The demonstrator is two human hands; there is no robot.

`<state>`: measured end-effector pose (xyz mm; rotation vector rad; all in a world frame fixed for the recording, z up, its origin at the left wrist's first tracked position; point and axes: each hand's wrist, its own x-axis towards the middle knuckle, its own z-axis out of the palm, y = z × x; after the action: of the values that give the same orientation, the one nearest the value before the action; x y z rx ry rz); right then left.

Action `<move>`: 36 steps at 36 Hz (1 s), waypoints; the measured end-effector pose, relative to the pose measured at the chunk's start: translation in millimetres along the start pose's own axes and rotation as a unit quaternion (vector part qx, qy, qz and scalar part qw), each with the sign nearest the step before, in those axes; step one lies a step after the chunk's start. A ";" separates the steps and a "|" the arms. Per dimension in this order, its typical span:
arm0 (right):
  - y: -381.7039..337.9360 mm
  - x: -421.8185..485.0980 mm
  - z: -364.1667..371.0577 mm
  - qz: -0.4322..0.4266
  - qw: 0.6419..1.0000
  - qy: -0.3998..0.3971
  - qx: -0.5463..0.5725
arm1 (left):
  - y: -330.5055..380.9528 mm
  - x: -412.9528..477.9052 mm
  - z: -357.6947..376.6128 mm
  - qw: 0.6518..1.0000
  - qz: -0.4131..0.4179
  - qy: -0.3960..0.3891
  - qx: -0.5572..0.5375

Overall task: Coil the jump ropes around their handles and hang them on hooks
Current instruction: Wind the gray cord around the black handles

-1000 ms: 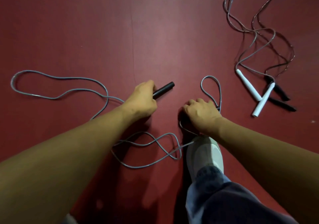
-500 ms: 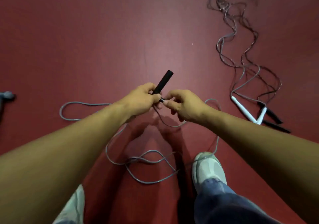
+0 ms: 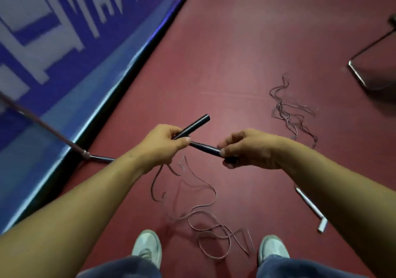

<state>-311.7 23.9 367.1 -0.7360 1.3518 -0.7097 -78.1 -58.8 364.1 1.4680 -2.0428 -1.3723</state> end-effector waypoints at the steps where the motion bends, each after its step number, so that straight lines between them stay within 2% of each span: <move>1: -3.9 -8.5 8.7 -0.028 0.998 0.027 0.051 | 0.9 -13.2 -4.3 1.000 -0.009 0.016 -0.023; 4: -10.4 -28.5 32.2 -0.103 0.961 0.104 0.234 | 3.0 -41.9 -5.3 0.995 -0.024 0.066 -0.074; 7: -10.1 -41.2 54.9 -0.126 0.928 0.138 0.323 | 9.3 -65.5 3.2 0.988 -0.037 0.080 -0.126; 12: -7.3 -53.0 78.8 -0.130 0.942 0.156 0.268 | 22.0 -96.1 22.8 0.985 -0.014 0.019 -0.170; 18: -11.2 -65.5 89.5 -0.151 0.930 0.147 0.301 | 40.6 -107.8 34.4 0.978 0.005 -0.061 -0.197; 24: -9.5 -68.3 92.2 -0.184 0.950 0.138 0.211 | 56.4 -101.2 46.3 0.977 0.042 -0.054 -0.201; 27: -11.8 -69.9 94.3 -0.197 0.950 0.134 0.203 | 68.3 -99.3 50.2 0.971 0.027 -0.033 -0.236; 30: -17.2 -70.9 93.3 -0.187 0.954 0.146 0.184 | 81.4 -100.7 51.2 0.961 -0.001 -0.066 -0.267; 34: -30.4 -74.5 84.4 -0.196 0.933 0.160 0.254 | 89.6 -105.1 47.0 0.913 -0.006 -0.142 -0.384; 36: -36.4 -79.2 80.6 -0.206 0.923 0.151 0.289 | 84.8 -103.3 40.0 0.919 0.020 -0.143 -0.367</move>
<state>-239.4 70.6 448.9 -0.4370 1.1697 -1.5334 -108.6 52.8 441.9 0.9228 -1.3955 -2.1133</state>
